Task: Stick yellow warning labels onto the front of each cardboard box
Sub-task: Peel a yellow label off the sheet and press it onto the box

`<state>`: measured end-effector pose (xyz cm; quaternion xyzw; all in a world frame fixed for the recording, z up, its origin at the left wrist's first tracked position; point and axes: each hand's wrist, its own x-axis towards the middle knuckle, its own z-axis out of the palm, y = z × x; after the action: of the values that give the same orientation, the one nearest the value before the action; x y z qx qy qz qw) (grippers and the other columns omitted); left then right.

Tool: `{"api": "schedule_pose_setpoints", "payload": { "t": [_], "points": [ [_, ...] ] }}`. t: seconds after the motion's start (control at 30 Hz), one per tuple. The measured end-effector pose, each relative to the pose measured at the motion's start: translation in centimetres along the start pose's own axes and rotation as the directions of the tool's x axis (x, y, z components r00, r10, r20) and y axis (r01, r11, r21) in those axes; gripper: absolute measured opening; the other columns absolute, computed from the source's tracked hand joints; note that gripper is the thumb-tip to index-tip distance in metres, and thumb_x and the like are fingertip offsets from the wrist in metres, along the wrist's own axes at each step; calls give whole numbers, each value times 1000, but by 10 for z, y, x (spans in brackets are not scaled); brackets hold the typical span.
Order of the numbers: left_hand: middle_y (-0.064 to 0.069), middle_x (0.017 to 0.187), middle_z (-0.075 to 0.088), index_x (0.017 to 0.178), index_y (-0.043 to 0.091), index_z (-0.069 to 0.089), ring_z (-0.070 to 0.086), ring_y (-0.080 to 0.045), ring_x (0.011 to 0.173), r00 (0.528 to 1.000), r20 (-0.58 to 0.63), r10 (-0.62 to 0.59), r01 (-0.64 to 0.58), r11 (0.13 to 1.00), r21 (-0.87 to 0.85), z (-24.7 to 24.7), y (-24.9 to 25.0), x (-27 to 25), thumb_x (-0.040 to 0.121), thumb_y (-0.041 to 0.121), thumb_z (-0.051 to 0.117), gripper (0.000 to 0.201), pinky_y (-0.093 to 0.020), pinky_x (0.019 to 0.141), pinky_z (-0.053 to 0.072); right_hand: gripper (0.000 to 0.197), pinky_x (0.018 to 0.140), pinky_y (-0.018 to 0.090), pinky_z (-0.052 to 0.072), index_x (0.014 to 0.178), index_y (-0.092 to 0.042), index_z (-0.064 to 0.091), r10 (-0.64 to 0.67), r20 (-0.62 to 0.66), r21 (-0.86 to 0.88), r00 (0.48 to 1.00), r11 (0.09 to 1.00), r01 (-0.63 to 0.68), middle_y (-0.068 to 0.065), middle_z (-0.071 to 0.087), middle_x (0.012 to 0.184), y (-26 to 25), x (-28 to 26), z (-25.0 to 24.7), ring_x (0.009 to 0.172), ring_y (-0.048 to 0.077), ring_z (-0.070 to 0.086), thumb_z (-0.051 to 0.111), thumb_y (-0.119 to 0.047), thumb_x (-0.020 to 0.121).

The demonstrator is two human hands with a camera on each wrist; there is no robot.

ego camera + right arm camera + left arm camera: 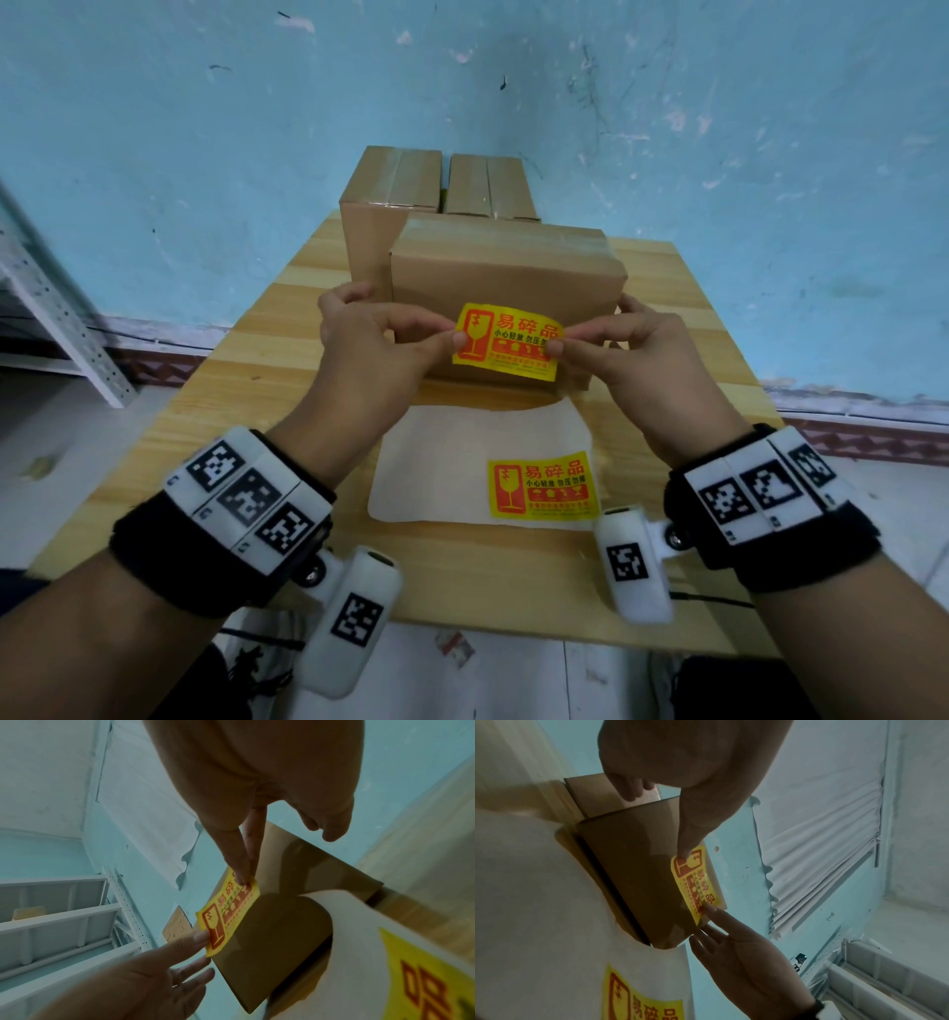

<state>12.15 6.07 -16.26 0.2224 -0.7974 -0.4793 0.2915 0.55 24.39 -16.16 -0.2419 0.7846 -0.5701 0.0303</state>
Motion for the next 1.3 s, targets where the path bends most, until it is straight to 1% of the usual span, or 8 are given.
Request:
{"api": "schedule_pose_setpoints", "payload": {
  "t": [0.07, 0.17, 0.3, 0.4, 0.67, 0.97, 1.17, 1.3],
  "points": [
    [27, 109, 51, 77, 35, 73, 41, 3, 121, 996, 85, 37, -35, 999, -29, -1, 0, 3, 78, 25, 81, 13, -20, 96, 38, 26, 105, 68, 38, 74, -37, 81, -14, 18, 39, 1000, 999, 14, 8, 60, 134, 7, 4, 3, 143, 37, 36, 81, -55, 55],
    [29, 63, 66, 77, 27, 74, 60, 12, 72, 977, 199, 77, -58, 994, -97, -2, -2, 10, 81, 17, 78, 11, -5, 65, 44, 27, 105, 68, 38, 75, -36, 81, -9, 38, 61, 999, 998, 7, 6, 62, 123, 9, 7, 4, 137, 39, 43, 82, -54, 56],
    [19, 69, 73, 78, 24, 75, 65, 8, 72, 978, 191, 89, -62, 988, -145, -1, -6, 17, 82, 15, 77, 10, -7, 64, 49, 4, 82, 27, 50, 72, -24, 81, 35, 66, 138, 997, 989, -43, 14, 69, 114, 9, 8, 0, 111, 25, 64, 85, -24, 73],
    [15, 73, 75, 79, 23, 77, 67, 5, 75, 983, 167, 83, -58, 987, -149, 0, -6, 16, 81, 17, 78, 7, -11, 68, 52, 6, 68, 16, 49, 76, -22, 79, 40, 91, 148, 995, 988, -53, 3, 76, 87, 6, 6, -3, 80, 6, 68, 81, -17, 79],
    [2, 86, 77, 83, 21, 78, 68, -13, 91, 984, 176, 24, 4, 987, -159, 2, -3, 14, 81, 21, 78, 2, -37, 87, 54, 3, 69, 16, 52, 83, -15, 80, 43, 88, 193, 995, 979, -60, 6, 78, 86, 6, 8, -6, 80, 9, 70, 78, -13, 81],
    [5, 88, 73, 85, 24, 76, 61, 6, 80, 991, 100, 87, -64, 973, -220, 4, 1, 11, 85, 21, 73, 5, -15, 68, 45, 5, 65, 14, 50, 81, -10, 80, 42, 54, 197, 998, 979, -52, 10, 75, 90, -1, 6, -5, 76, 7, 67, 79, -15, 81],
    [3, 83, 76, 81, 20, 79, 66, -13, 91, 993, 115, 5, 26, 963, -269, 6, -1, 9, 77, 30, 80, 11, -31, 77, 51, 5, 64, 15, 52, 77, -14, 79, 40, 60, 189, 997, 981, -51, 8, 76, 87, -5, 2, -6, 74, 6, 68, 78, -13, 82],
    [2, 79, 76, 78, 18, 79, 67, -9, 83, 995, 95, -4, 29, 964, -264, 8, -1, 7, 79, 28, 78, 10, -30, 74, 50, 6, 65, 17, 51, 75, -18, 79, 46, 56, 169, 997, 984, -55, 6, 76, 87, -4, 3, -5, 78, 9, 70, 79, -15, 81]
  ]
}}
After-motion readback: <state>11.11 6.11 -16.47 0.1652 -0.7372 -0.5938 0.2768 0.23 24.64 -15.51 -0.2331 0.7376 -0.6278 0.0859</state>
